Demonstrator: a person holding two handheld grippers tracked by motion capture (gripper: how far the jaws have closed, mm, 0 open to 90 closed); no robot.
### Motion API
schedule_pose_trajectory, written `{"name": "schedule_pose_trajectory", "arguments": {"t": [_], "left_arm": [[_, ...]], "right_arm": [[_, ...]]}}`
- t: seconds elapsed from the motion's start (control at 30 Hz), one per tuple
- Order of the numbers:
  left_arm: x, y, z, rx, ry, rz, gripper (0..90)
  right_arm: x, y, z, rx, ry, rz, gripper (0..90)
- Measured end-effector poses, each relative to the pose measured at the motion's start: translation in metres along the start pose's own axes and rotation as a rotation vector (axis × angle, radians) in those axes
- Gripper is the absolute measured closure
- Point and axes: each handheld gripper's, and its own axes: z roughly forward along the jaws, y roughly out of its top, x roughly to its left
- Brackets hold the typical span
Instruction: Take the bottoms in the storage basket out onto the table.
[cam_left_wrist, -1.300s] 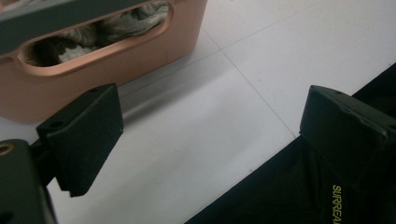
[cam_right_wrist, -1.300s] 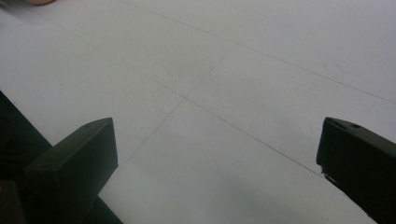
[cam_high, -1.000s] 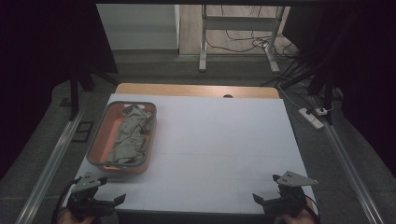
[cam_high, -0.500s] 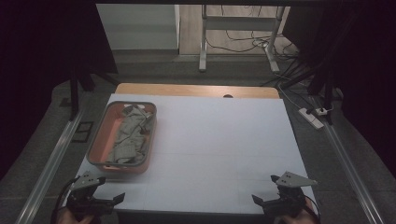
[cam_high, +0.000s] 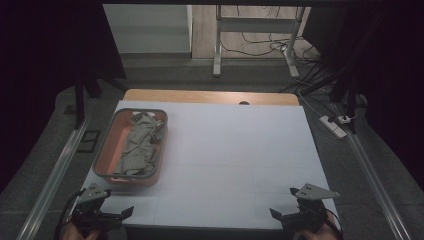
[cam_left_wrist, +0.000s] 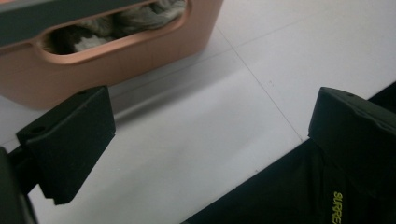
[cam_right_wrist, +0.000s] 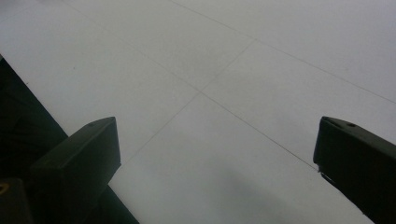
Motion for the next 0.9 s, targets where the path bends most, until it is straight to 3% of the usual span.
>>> {"name": "schedule_pose_trajectory", "arguments": {"t": [0.17,0.47,0.73,0.9], "left_arm": [[0.000,0.004,-0.007,-0.026,-0.028,-0.014,0.9],[-0.001,0.005,-0.007,-0.025,-0.008,0.026,2.1],[0.000,0.007,-0.008,-0.034,0.000,0.021,2.3],[-0.001,0.013,-0.011,-0.069,-0.079,-0.004,1.9]], "right_arm": [[0.000,0.000,0.000,0.004,0.004,0.000,0.4],[0.000,0.000,0.001,0.013,0.009,-0.005,2.2],[0.000,0.000,0.002,0.016,0.015,-0.001,2.2],[-0.001,0.000,0.002,0.020,0.013,0.003,2.3]]}}
